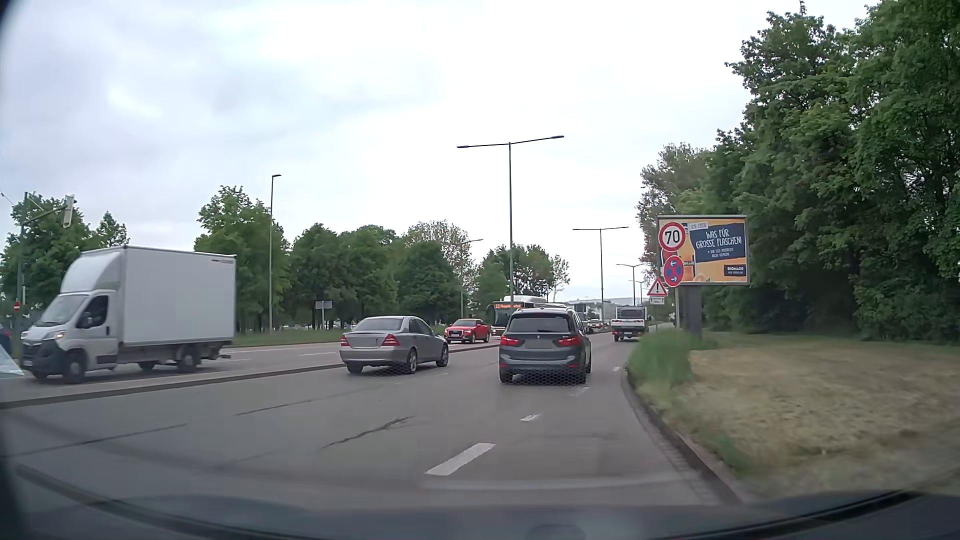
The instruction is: Follow the waypoints while adhering to traffic rules and regulations
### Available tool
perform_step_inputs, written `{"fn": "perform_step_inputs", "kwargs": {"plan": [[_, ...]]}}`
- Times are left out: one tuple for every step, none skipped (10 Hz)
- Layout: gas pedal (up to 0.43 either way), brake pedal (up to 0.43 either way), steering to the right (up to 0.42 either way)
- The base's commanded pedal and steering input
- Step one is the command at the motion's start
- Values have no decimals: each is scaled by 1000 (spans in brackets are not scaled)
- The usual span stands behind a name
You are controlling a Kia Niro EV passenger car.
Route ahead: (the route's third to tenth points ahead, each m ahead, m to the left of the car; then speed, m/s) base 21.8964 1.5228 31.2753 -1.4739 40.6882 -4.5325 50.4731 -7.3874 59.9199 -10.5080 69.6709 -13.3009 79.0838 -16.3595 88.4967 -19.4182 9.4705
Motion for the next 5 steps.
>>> {"fn": "perform_step_inputs", "kwargs": {"plan": [[299,0,42],[299,0,44],[311,0,45],[311,0,46],[311,0,46]]}}
